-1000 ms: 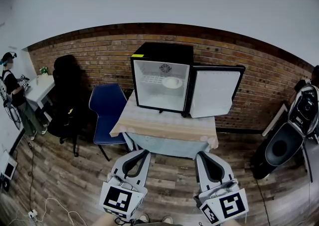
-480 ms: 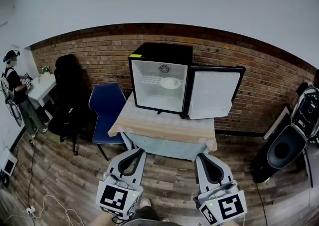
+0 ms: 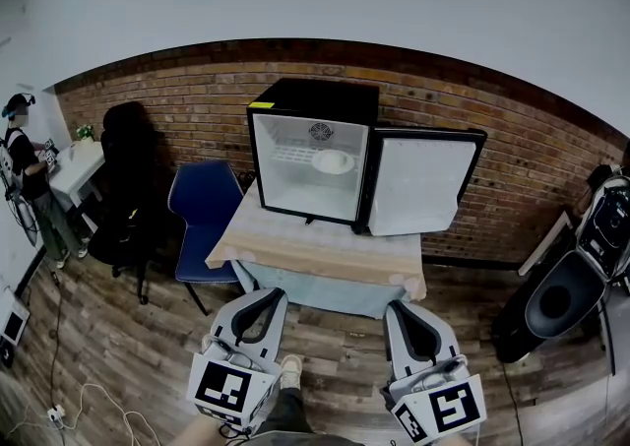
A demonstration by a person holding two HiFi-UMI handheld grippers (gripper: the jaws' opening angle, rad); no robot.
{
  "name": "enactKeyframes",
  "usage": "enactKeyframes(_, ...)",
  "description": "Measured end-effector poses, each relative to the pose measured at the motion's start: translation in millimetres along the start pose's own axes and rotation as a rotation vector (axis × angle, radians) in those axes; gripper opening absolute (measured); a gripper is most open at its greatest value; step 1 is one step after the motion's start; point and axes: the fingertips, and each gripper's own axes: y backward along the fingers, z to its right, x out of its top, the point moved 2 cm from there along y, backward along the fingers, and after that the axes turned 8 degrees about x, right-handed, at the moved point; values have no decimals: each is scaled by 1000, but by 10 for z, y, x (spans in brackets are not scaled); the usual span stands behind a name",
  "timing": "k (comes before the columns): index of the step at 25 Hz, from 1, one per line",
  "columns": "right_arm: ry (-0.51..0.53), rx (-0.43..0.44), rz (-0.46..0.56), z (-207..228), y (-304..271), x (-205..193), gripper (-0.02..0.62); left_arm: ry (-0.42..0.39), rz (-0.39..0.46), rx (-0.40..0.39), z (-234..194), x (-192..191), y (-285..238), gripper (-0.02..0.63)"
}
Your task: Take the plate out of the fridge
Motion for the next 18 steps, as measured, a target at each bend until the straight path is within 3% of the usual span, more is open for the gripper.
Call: enactKeyframes(18,-16,-24,-42,499,-804,-287,31,41,-50,-53,-285,-309,-861,21)
